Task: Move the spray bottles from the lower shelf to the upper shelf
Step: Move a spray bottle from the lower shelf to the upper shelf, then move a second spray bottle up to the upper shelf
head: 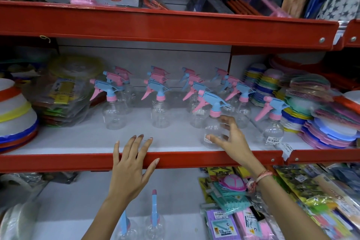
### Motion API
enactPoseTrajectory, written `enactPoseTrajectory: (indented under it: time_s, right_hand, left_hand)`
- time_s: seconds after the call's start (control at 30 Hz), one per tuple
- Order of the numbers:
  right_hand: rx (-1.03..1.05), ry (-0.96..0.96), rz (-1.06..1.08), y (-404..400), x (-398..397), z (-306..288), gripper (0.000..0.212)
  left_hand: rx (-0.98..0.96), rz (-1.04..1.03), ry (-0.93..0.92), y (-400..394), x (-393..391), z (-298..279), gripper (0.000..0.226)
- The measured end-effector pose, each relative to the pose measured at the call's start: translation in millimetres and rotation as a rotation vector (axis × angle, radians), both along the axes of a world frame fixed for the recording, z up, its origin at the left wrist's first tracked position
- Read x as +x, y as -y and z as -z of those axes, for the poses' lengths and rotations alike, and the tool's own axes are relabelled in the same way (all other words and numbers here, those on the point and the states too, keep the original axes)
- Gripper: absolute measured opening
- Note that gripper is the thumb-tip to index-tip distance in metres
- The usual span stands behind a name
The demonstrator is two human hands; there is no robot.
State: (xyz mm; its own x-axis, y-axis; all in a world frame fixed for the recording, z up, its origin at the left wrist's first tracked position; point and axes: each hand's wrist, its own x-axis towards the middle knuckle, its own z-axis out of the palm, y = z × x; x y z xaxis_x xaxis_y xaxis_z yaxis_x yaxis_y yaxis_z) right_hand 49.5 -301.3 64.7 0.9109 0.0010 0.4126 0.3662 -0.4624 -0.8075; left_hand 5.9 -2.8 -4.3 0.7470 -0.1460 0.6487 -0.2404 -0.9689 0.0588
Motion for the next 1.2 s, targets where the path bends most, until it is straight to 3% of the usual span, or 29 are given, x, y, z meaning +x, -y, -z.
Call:
enactPoseTrajectory:
  time_s: [0.1,0.33,0.6,0.73,0.87,1.0,1.1,1.2]
  right_hand:
    - [-0.034,-0.074,-0.111,9,1,-5,0.064]
    - [-0.092,-0.088,-0.114,11,2,-5,0.073]
    - [-0.028,-0.052,-0.083,10,-1,0,0.067]
    - [-0.115,0.073,0.075,3,-10,4,0.079]
    - [-0.069,0.395,0.307,-29,-40,16,0.049]
    - [-0.049,0.583,0.303,-69,-66,41,0.023]
    - [-0.058,0.537,0.184,-100,-79,70,0.019]
    - [-0.13,0.313,0.049,-128,-89,113,0.028]
  left_hand:
    - [0.001,0.004,0.003,0,0,0,0.059]
    - [0.014,0.003,0.007,-1,1,0,0.059]
    - [0.065,-0.004,0.026,-5,-1,1,0.059]
    - [0.12,-0.018,0.08,-11,-2,3,0.06]
    - [0.14,-0.058,0.145,-29,-3,9,0.06]
    - [0.147,-0.102,0.19,-51,-2,13,0.057]
    - [0.136,-0.143,0.189,-69,0,16,0.055]
    - [0.113,-0.133,0.17,-78,3,20,0.054]
